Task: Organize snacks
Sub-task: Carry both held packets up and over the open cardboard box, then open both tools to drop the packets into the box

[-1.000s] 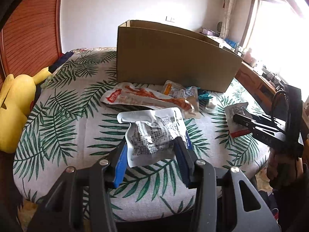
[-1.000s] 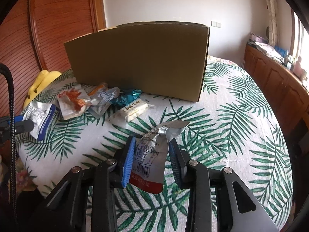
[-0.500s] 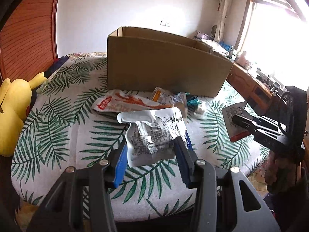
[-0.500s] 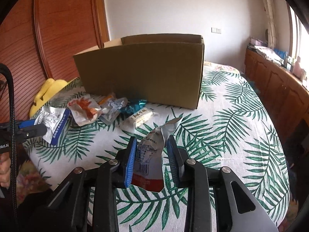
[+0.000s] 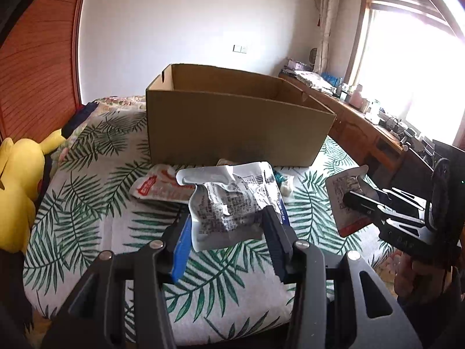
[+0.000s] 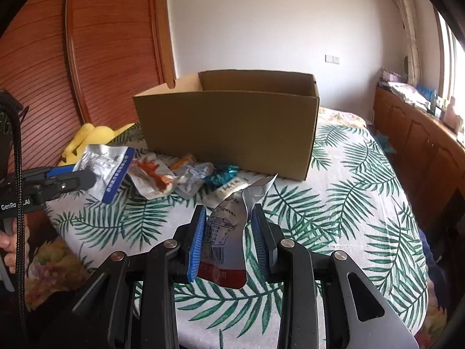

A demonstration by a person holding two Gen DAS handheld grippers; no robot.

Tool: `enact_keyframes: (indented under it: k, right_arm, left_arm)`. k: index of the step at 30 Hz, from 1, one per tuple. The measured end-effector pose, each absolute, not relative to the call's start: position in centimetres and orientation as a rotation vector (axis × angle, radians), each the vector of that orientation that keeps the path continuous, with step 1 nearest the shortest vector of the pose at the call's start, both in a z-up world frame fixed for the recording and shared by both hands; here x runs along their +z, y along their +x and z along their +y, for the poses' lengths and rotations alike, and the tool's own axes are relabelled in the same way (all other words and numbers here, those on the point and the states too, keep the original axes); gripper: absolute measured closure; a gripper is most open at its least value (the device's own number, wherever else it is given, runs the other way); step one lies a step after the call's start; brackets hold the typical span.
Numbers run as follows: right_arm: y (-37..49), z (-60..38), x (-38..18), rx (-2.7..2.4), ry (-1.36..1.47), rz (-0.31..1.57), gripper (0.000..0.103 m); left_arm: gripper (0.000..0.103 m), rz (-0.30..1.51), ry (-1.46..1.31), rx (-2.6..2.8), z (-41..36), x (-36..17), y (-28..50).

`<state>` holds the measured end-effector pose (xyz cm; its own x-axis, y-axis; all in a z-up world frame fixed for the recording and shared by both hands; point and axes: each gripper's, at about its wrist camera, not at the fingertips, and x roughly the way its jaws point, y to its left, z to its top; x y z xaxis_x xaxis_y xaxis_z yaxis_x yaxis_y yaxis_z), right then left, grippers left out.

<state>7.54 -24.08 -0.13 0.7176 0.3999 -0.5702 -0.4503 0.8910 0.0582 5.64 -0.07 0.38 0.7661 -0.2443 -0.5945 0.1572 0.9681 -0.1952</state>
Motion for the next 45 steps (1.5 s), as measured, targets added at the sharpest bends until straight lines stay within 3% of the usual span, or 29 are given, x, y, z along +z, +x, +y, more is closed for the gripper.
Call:
enact_keyframes:
  k: [27,45]
  right_arm:
    - [14.6,-22.6,8.0,0.528,-0.130,0.436,0.073]
    - [22.3,-20.3,7.6,0.499,-0.135,0.443,0.073]
  left_arm:
    - [0.058,0.535,-0.114,-0.268,-0.4,6.2,16.4]
    - [0.058,0.565,-0.141,-0.268,1.5,4.4,24.9]
